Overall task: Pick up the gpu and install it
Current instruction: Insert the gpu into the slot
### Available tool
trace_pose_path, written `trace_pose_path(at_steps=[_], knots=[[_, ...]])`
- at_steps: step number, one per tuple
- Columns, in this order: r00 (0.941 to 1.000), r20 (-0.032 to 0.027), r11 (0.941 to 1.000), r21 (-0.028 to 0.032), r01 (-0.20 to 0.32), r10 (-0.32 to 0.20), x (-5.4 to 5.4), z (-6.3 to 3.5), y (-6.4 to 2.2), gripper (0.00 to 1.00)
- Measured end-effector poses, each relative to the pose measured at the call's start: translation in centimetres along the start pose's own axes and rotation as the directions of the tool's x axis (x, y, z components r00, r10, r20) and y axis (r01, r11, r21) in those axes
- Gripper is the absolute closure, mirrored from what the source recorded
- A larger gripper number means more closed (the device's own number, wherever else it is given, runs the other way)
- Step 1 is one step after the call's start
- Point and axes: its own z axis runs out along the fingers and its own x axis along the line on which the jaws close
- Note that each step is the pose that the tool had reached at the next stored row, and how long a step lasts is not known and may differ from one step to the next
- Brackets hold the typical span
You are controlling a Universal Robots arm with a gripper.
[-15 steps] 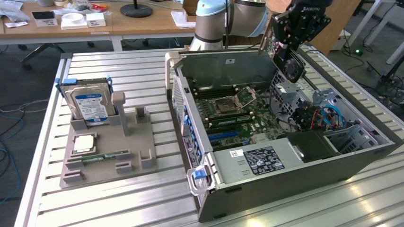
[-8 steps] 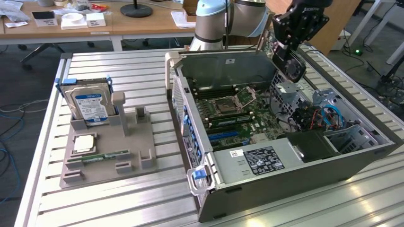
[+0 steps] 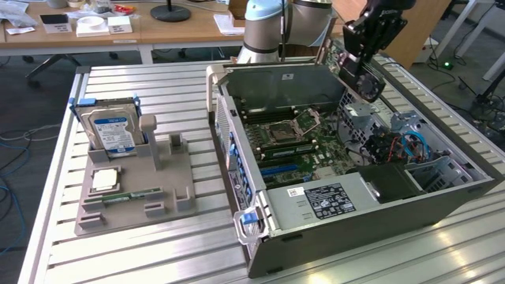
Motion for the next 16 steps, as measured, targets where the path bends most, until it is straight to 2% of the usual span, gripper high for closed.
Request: trace_pose_path(at_steps=[4,8,12,16], knots=[[0.9973,-0.0024,0.9973,-0.0019,0.073,-0.073,0.00,0.04,0.00,0.74],[0.9894,-0.0047,0.9894,-0.0038,0.145,-0.145,0.00,0.08,0.00,0.74],[0.9762,-0.0069,0.9762,-0.0060,0.217,-0.217,0.00,0.13,0.00,0.74],[0.9577,-0.0088,0.9577,-0.0084,0.288,-0.288,0.01,0.18,-0.01,0.74]])
